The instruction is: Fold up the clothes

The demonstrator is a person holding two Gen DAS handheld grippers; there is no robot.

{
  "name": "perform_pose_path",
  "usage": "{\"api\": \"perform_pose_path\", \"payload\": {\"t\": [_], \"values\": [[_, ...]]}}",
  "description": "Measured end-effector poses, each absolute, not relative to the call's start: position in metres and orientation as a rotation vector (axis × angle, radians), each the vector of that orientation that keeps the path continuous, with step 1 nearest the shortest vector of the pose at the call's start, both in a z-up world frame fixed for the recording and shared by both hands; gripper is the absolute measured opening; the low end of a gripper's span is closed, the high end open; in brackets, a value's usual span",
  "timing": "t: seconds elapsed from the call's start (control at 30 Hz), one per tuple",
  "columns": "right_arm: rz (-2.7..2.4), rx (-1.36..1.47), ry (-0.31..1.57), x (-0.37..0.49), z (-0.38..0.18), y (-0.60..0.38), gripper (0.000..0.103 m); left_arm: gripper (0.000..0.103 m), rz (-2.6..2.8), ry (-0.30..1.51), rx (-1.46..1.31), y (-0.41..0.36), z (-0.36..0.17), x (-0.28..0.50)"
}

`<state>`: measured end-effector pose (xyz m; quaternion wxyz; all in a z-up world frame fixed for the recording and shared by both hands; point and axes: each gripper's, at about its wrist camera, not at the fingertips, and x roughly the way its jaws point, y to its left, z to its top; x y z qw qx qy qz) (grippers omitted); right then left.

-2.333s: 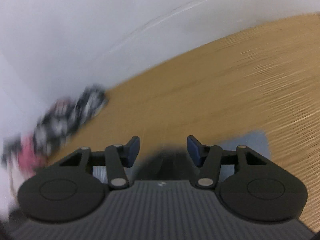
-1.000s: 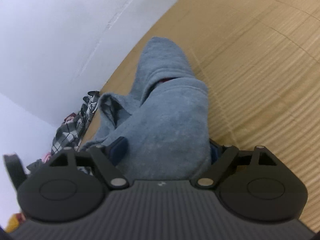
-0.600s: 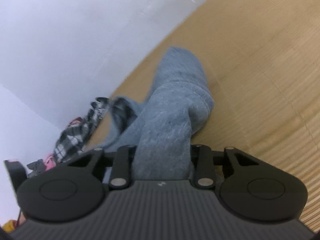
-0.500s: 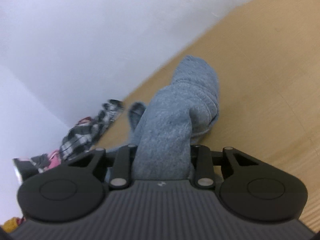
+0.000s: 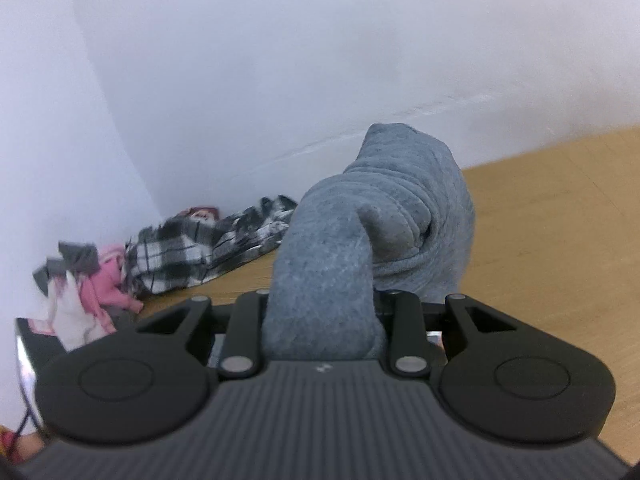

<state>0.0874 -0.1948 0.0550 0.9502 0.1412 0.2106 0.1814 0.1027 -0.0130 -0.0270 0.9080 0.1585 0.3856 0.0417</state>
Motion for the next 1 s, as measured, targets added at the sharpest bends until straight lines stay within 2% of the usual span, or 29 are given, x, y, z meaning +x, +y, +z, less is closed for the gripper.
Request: {"api": "perform_pose_path", "payload": {"t": [0.2, 0.37, 0.43, 0.5, 0.57, 0.63, 0.67, 0.77, 0.9, 1.0], "values": [[0.458, -0.016, 0.463, 0.118, 0.051, -0.043, 0.032, 0.082, 0.173, 0.821, 0.196, 0.070, -0.028, 0.073], [0.491, -0.298, 0.590, 0.153, -0.016, 0.086, 0.034, 0.081, 0.239, 0.889, 0.080, 0.131, -0.045, 0.048], [0.468, -0.429, 0.578, 0.149, -0.042, 0.117, 0.046, 0.081, 0.232, 0.903, 0.043, 0.144, -0.050, 0.042], [0.472, -0.573, 0.494, 0.131, -0.055, 0.139, 0.081, 0.081, 0.209, 0.904, 0.018, 0.149, -0.053, 0.039], [0.541, -0.589, 0.505, 0.123, -0.048, 0.143, 0.085, 0.081, 0.179, 0.897, 0.003, 0.151, -0.053, 0.041], [0.631, -0.550, 0.531, 0.116, -0.030, 0.133, 0.081, 0.082, 0.117, 0.847, -0.025, 0.150, -0.043, 0.040], [0.648, -0.533, 0.531, 0.115, -0.018, 0.124, 0.082, 0.085, 0.076, 0.805, -0.046, 0.149, -0.036, 0.037], [0.684, -0.390, 0.472, 0.126, 0.026, 0.067, 0.082, 0.085, -0.001, 0.792, -0.085, 0.143, -0.025, 0.042], [0.642, -0.248, 0.516, 0.192, 0.051, -0.018, 0.083, 0.084, -0.064, 0.806, -0.174, 0.134, -0.017, 0.050], [0.712, 0.046, 0.689, 0.251, 0.048, -0.066, 0.085, 0.085, -0.100, 0.791, -0.179, 0.117, -0.008, 0.047]]}}
